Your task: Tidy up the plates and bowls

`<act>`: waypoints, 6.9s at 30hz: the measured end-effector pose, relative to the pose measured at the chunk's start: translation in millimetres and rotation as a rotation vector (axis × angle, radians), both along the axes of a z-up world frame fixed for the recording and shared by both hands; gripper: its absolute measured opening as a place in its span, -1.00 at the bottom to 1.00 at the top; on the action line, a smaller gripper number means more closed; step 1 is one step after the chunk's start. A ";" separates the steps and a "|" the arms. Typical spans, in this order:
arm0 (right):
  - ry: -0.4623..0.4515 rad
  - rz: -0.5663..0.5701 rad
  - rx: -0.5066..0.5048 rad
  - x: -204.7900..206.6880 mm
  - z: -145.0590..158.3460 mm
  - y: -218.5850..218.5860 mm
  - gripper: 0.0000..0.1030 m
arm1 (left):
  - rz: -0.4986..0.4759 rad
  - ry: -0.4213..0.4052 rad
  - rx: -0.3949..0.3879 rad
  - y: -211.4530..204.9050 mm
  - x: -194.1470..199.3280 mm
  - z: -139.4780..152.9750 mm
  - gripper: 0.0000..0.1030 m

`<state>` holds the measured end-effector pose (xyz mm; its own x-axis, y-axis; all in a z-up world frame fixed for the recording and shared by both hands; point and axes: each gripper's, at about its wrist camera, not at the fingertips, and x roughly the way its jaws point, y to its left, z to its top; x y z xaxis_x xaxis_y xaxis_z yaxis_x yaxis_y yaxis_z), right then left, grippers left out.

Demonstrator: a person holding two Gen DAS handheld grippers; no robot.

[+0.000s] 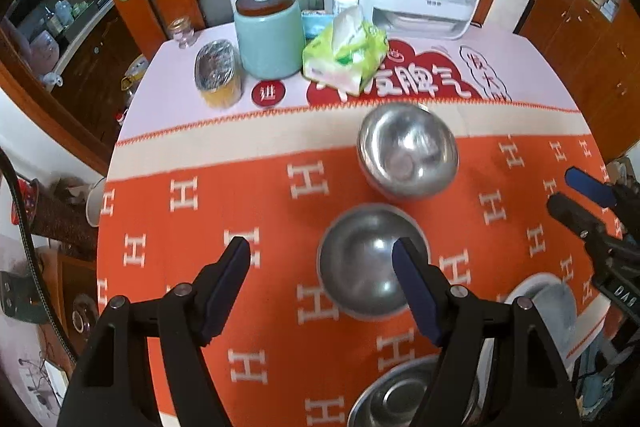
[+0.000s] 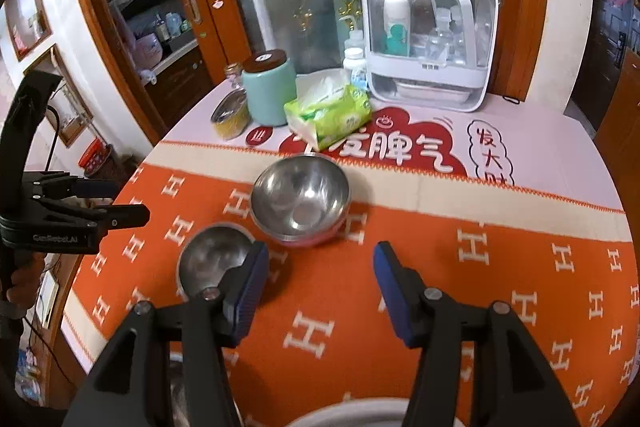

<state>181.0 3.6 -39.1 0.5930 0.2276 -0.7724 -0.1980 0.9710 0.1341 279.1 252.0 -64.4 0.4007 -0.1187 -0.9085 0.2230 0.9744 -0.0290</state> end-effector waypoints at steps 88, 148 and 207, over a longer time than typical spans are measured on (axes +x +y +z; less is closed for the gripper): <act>0.011 -0.192 0.124 -35.8 -56.9 3.8 -0.67 | -0.095 0.102 -0.303 -55.6 -4.6 -76.2 -0.65; 0.227 0.255 -0.142 -148.6 -80.0 74.1 -0.60 | -0.065 0.336 -0.189 -8.2 -164.3 -114.1 -0.10; 0.236 0.091 0.214 -18.9 -118.3 70.0 -0.21 | 0.127 0.141 -0.201 11.4 -53.2 -112.6 0.17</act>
